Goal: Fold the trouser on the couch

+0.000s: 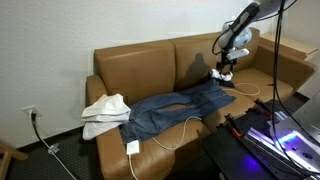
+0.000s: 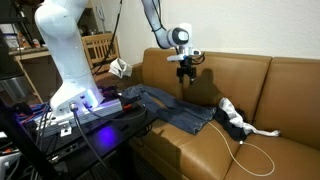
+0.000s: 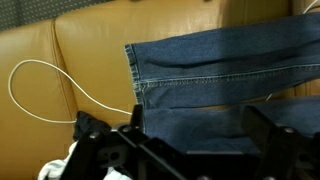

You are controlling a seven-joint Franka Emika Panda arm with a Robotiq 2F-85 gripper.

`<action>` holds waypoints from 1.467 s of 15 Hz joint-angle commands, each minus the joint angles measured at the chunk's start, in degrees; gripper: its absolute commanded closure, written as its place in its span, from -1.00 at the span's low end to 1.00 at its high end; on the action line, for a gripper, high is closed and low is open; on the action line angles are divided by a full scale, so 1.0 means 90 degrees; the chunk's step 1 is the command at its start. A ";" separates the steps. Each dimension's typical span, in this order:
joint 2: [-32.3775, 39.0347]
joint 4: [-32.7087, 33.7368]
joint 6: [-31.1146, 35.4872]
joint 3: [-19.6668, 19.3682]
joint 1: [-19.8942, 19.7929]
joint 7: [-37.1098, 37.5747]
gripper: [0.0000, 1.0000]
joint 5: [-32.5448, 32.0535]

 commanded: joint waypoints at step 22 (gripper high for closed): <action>0.3947 0.4915 0.0442 0.1243 -0.1648 -0.1846 -1.00 0.1968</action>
